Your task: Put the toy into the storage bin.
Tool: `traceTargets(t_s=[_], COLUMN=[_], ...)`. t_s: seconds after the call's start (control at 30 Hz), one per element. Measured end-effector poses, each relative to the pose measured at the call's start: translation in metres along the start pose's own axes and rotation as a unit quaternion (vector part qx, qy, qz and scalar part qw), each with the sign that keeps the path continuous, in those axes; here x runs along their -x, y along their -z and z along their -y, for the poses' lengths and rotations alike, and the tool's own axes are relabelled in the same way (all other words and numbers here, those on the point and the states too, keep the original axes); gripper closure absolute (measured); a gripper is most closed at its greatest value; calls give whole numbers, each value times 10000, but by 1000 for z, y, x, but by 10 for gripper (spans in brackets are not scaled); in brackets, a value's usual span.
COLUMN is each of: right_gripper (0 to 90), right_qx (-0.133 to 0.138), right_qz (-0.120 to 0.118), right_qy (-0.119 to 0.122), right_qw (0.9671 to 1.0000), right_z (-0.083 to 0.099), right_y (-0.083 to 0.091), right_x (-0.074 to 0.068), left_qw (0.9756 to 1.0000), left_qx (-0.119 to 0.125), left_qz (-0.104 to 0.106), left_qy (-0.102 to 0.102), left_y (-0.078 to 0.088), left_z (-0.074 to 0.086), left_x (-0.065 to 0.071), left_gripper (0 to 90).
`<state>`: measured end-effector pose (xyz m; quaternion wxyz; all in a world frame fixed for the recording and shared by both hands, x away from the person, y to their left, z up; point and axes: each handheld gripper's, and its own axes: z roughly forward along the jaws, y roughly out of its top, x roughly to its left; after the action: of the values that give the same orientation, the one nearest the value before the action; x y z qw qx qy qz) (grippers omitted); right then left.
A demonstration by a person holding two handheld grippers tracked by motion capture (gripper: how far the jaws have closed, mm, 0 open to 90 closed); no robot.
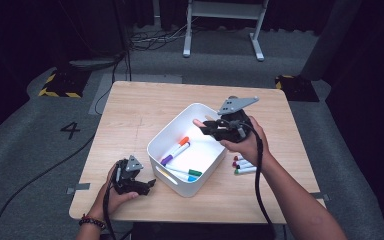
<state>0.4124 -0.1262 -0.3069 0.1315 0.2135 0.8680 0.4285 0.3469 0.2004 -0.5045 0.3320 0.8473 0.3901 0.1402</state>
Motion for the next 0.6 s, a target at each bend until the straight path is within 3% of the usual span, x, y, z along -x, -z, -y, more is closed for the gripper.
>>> traceTargets(t_s=[0.07,0.4,0.6], right_gripper=[747,748,747], right_qx=[-104,-541,-962], right_qz=[-8,-59,-27], right_qy=[15,96,182], right_qw=[9999,9985,9952], right_z=[-5,-11,-12], right_y=[-14,-47,-63], right_x=[-1,-6,-22], left_qw=[10000,10000,10000], left_qx=[1,-2,0], left_qz=[8,9,19], left_qy=[8,3,-1], left_y=[0,0,0], left_z=[0,0,0], left_x=[0,0,0], left_gripper=[90,90,90])
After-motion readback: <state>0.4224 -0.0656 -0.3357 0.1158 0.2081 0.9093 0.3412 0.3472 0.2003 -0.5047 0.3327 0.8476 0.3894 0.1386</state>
